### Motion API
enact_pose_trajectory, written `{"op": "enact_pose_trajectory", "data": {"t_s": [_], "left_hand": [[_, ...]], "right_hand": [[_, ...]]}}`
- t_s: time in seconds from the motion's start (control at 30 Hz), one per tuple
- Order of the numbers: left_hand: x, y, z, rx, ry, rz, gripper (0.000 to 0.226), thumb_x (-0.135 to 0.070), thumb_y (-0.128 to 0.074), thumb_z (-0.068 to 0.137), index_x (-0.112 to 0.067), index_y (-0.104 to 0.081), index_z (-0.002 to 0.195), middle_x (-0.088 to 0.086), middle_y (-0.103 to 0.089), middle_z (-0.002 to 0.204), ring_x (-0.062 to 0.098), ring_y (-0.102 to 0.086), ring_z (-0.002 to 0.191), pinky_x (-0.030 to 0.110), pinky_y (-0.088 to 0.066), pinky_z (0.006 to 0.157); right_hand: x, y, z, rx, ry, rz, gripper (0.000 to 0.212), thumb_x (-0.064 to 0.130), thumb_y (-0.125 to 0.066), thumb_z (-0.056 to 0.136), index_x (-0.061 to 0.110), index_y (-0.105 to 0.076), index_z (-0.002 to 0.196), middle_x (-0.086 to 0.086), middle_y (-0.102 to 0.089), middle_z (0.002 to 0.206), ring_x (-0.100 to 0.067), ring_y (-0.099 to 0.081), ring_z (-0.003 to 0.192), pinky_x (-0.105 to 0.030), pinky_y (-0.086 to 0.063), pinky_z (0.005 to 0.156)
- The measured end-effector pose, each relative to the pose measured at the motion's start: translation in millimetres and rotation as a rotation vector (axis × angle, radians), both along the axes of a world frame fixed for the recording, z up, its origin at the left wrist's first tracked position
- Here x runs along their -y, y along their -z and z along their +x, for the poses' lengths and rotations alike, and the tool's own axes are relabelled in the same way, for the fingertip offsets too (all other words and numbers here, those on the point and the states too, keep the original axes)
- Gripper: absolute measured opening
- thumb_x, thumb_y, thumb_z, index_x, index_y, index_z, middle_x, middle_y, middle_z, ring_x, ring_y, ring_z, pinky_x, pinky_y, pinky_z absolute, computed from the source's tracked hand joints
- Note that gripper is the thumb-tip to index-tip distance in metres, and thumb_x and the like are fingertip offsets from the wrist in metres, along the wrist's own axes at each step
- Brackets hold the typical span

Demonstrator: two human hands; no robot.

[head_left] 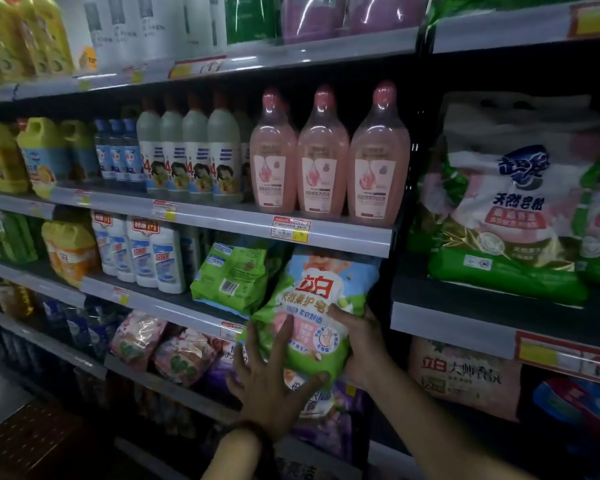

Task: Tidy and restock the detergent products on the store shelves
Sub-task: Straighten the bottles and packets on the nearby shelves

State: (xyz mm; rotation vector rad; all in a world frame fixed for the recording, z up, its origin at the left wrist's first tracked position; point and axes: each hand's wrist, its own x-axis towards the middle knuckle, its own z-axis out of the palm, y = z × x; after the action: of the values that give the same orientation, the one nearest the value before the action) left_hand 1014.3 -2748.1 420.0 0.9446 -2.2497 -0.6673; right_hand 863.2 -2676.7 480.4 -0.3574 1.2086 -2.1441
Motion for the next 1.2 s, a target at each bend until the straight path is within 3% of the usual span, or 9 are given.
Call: {"op": "enact_pose_trajectory", "data": {"t_s": [0.13, 0.3, 0.43, 0.63, 0.8, 0.93, 1.03, 1.1, 1.2], "left_hand": [[24, -6, -29, -0.006, -0.016, -0.050, 0.099, -0.097, -0.047, 0.063, -0.077, 0.006, 0.143, -0.017, 0.025, 0.167, 0.026, 0.026, 0.155, 0.073, -0.007, 0.118], [49, -16, -75, 0.100, -0.006, -0.113, 0.093, -0.087, -0.044, 0.082, -0.069, 0.022, 0.146, -0.014, 0.013, 0.172, 0.023, 0.016, 0.159, 0.069, -0.002, 0.121], [39, -3, -90, 0.260, -0.026, -0.147, 0.090, -0.081, -0.041, 0.083, -0.068, 0.024, 0.145, -0.006, 0.003, 0.174, 0.031, 0.006, 0.160, 0.063, -0.010, 0.122], [35, 3, -85, 0.286, -0.003, -0.172, 0.093, -0.076, -0.042, 0.081, -0.064, 0.020, 0.149, -0.002, 0.000, 0.174, 0.035, 0.004, 0.159, 0.063, -0.012, 0.120], [44, 0, -77, 0.378, 0.092, -0.122, 0.076, -0.055, -0.033, 0.102, -0.064, 0.031, 0.142, -0.010, 0.020, 0.171, 0.027, 0.022, 0.158, 0.071, -0.001, 0.120], [71, -3, -56, 0.187, 0.214, -0.078, 0.067, -0.038, -0.048, 0.094, -0.061, -0.025, 0.152, -0.017, -0.020, 0.169, 0.017, -0.011, 0.160, 0.054, -0.024, 0.124], [94, -9, -40, -0.029, 0.211, -0.072, 0.051, -0.015, -0.062, 0.088, -0.041, -0.064, 0.132, -0.007, -0.065, 0.140, 0.020, -0.060, 0.131, 0.033, -0.051, 0.105], [109, -17, -40, -0.095, 0.112, -0.123, 0.043, -0.013, -0.065, 0.083, -0.029, -0.069, 0.122, 0.001, -0.069, 0.123, 0.024, -0.069, 0.103, 0.039, -0.057, 0.090], [126, -33, -46, -0.050, -0.060, -0.186, 0.052, -0.029, -0.067, 0.080, -0.019, -0.063, 0.130, 0.015, -0.061, 0.128, 0.041, -0.061, 0.112, 0.050, -0.051, 0.097]], "right_hand": [[27, -13, -20, -0.097, 0.076, 0.021, 0.029, 0.001, -0.078, 0.086, 0.009, -0.072, 0.114, -0.023, -0.079, 0.109, -0.050, -0.075, 0.099, -0.074, -0.056, 0.089], [63, -24, -51, -0.307, 0.204, 0.152, 0.025, 0.012, -0.080, 0.090, 0.016, -0.069, 0.112, -0.013, -0.080, 0.105, -0.036, -0.079, 0.092, -0.059, -0.064, 0.084], [68, 21, -45, -0.651, 0.483, 0.578, 0.069, 0.054, -0.067, 0.094, 0.020, -0.039, 0.146, -0.014, -0.069, 0.132, -0.037, -0.070, 0.115, -0.051, -0.056, 0.099], [42, 26, -22, -0.855, 0.487, 0.781, 0.093, 0.039, -0.068, 0.099, 0.010, -0.012, 0.167, -0.023, -0.045, 0.154, -0.042, -0.051, 0.137, -0.046, -0.044, 0.110], [29, 39, 12, -1.501, 0.467, 1.006, 0.086, 0.033, -0.064, 0.089, 0.013, -0.028, 0.165, -0.028, -0.014, 0.171, -0.052, -0.020, 0.154, -0.063, -0.030, 0.122], [18, 32, 13, -1.756, 0.163, 1.280, 0.092, 0.044, -0.052, 0.096, 0.014, -0.004, 0.169, -0.030, 0.024, 0.168, -0.053, 0.030, 0.153, -0.069, 0.005, 0.125], [14, 28, 12, -1.840, 0.013, 1.376, 0.109, 0.056, -0.055, 0.094, 0.016, 0.015, 0.166, -0.029, 0.041, 0.161, -0.046, 0.044, 0.148, -0.067, 0.011, 0.123], [17, 22, 11, -1.795, -0.083, 1.413, 0.120, 0.062, -0.062, 0.087, 0.018, 0.017, 0.166, -0.028, 0.042, 0.162, -0.045, 0.043, 0.149, -0.068, 0.011, 0.124], [23, 2, 6, -1.783, -0.181, 1.480, 0.124, 0.069, -0.064, 0.083, 0.020, 0.012, 0.167, -0.027, 0.035, 0.165, -0.046, 0.035, 0.153, -0.067, 0.008, 0.125]]}}
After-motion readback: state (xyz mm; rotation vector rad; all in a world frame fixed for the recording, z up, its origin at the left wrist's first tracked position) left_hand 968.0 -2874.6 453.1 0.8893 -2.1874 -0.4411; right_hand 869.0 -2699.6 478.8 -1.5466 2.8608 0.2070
